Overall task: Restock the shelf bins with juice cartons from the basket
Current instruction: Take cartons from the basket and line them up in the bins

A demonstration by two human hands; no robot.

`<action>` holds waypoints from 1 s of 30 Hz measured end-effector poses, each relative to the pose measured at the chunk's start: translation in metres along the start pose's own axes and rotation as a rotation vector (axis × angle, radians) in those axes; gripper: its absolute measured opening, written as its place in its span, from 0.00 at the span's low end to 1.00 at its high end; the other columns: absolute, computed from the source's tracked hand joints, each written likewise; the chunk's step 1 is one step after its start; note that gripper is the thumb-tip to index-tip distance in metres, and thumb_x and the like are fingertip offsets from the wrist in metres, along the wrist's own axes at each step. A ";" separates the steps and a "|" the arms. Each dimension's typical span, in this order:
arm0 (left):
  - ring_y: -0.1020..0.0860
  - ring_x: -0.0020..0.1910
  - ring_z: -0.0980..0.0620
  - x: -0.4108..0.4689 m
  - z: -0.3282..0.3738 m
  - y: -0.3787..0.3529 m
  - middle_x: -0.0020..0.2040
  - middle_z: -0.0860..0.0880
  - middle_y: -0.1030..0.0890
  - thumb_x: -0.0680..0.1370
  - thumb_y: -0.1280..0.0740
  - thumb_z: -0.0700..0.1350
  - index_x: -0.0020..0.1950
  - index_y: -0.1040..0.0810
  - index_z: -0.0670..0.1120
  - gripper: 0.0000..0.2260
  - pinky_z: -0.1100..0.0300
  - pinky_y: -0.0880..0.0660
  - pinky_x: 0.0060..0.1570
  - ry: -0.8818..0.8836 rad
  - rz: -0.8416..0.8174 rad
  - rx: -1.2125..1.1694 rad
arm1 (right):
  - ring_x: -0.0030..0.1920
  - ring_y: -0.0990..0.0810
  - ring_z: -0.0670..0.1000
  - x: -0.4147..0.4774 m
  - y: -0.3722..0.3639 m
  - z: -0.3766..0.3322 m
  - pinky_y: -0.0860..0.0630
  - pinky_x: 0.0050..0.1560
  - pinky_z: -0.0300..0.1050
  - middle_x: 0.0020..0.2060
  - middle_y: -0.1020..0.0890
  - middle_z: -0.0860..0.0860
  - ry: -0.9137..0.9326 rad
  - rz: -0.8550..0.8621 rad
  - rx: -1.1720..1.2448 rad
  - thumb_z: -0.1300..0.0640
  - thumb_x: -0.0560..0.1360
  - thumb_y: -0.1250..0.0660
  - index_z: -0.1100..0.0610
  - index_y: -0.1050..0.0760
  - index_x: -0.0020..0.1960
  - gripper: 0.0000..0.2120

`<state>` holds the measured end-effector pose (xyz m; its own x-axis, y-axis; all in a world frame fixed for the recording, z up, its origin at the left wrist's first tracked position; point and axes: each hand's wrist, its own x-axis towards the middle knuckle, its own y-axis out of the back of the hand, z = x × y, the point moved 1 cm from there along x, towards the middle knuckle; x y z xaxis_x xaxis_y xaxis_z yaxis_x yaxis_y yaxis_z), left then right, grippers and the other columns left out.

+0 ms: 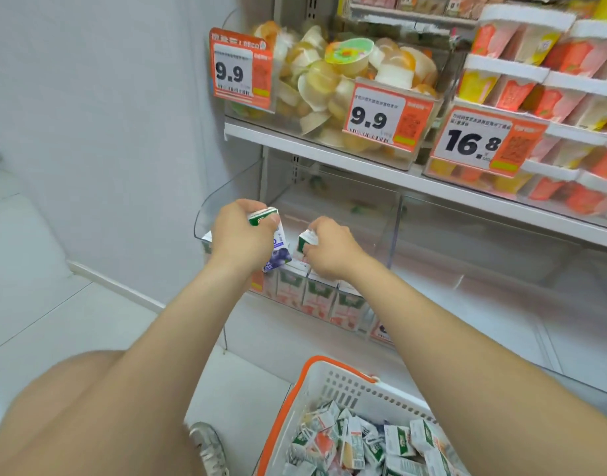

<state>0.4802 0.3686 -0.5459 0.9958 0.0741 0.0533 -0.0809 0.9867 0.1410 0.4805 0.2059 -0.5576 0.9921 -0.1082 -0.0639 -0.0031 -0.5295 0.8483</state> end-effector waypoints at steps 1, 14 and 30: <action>0.18 0.27 0.54 0.001 -0.001 0.000 0.46 0.43 0.17 0.82 0.32 0.40 0.57 0.20 0.44 0.04 0.61 0.23 0.25 0.015 0.002 -0.018 | 0.70 0.27 0.65 0.003 -0.002 -0.003 0.26 0.64 0.51 0.70 0.25 0.63 -0.005 -0.050 -0.010 0.61 0.80 0.37 0.63 0.29 0.72 0.20; 0.14 0.45 0.50 -0.013 0.005 -0.012 0.54 0.50 0.16 0.82 0.30 0.45 0.63 0.19 0.51 0.10 0.58 0.18 0.38 -0.041 -0.074 0.021 | 0.56 0.16 0.54 -0.019 0.028 0.001 0.20 0.62 0.53 0.52 0.13 0.53 0.150 0.172 0.263 0.59 0.80 0.43 0.50 0.21 0.67 0.19; 0.13 0.51 0.49 -0.109 0.036 -0.141 0.51 0.47 0.12 0.82 0.28 0.45 0.59 0.16 0.47 0.07 0.54 0.17 0.50 -0.033 -0.570 -0.071 | 0.33 0.15 0.53 -0.169 0.099 0.127 0.16 0.34 0.51 0.39 0.15 0.55 -0.076 0.175 0.850 0.65 0.84 0.38 0.63 0.27 0.63 0.08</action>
<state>0.3819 0.2166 -0.5356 0.8795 -0.4754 0.0192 0.4721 0.8769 0.0902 0.2963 0.0647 -0.5292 0.9577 -0.2863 -0.0297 -0.2773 -0.9454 0.1712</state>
